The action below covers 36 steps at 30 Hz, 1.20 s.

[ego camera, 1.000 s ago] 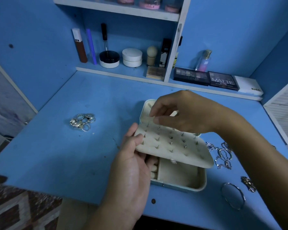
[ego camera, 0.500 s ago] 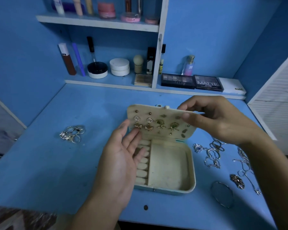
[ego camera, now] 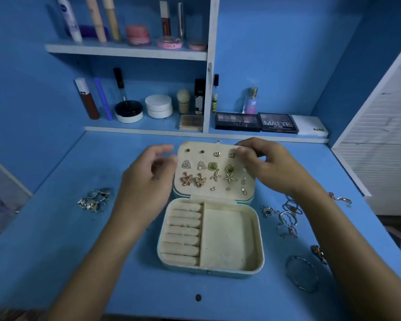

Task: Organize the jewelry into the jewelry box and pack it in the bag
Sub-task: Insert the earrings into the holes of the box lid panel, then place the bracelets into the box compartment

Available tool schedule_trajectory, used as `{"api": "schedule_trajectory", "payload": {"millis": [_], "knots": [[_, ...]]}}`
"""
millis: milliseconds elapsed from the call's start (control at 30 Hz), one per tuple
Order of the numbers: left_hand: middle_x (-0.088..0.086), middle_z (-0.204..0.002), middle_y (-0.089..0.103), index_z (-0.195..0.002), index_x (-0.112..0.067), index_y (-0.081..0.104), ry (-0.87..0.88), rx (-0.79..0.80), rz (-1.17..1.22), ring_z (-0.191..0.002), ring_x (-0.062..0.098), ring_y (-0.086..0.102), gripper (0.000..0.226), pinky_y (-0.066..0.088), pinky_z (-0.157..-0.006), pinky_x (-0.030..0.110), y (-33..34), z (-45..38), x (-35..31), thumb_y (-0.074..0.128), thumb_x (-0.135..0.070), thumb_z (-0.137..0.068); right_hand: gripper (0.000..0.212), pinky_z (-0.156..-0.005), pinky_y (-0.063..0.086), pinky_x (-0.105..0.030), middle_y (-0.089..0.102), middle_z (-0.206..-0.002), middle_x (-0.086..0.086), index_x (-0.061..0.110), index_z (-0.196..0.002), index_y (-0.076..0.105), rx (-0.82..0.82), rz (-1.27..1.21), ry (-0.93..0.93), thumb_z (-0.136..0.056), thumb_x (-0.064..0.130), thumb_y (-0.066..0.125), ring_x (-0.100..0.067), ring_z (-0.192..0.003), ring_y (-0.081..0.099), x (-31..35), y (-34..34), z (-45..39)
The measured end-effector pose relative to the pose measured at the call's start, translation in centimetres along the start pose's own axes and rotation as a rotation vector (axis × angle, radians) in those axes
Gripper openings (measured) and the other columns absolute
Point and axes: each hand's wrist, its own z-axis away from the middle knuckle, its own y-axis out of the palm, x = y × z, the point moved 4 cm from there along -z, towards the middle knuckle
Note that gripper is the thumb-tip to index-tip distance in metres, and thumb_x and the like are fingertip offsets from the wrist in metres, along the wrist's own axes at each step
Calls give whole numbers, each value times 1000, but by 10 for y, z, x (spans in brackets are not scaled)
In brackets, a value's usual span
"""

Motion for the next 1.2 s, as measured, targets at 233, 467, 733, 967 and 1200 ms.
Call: {"api": "schedule_trajectory", "payload": {"millis": [233, 467, 733, 967, 1200], "knots": [[-3, -125, 61, -127, -16, 63, 174, 118, -232, -106, 7, 55, 29, 34, -87, 3, 29, -75, 38, 47, -22, -103, 21, -88, 44, -32, 56, -102, 5, 35, -109, 63, 39, 171, 92, -102, 38, 44, -18, -94, 58, -19, 18, -12], [-2, -112, 66, -112, -11, 71, 166, 230, -214, -105, 9, 59, 26, 37, -85, 3, 45, -74, 57, 47, -18, -103, 34, -87, 36, -26, 49, -106, 6, 31, -122, 64, 8, 188, 193, -100, 25, 39, -16, -99, 51, -23, 24, -9], [-11, -105, 64, -105, -19, 73, 168, 180, -214, -95, -5, 59, 22, 40, -81, 8, 45, -72, 62, 52, -16, -100, 29, -86, 49, -31, 62, -114, -3, 22, -110, 72, -49, 211, 208, -96, 24, 47, -22, -101, 60, -26, 29, -9], [-17, -99, 63, -101, -22, 74, 179, 167, -230, -91, -8, 58, 20, 41, -78, 5, 44, -72, 59, 54, -16, -98, 28, -81, 40, -19, 68, -110, 4, 18, -119, 71, -32, 167, 206, -100, 23, 50, -10, -95, 55, -26, 17, -3], [-6, -99, 67, -98, -18, 76, 286, 92, -345, -89, 13, 61, 17, 42, -80, 19, 47, -70, 38, 59, -16, -95, 23, -58, 37, 2, 63, -89, 23, 21, -111, 73, -76, 179, 156, -100, 23, 53, 15, -73, 53, -27, -24, 16]]}}
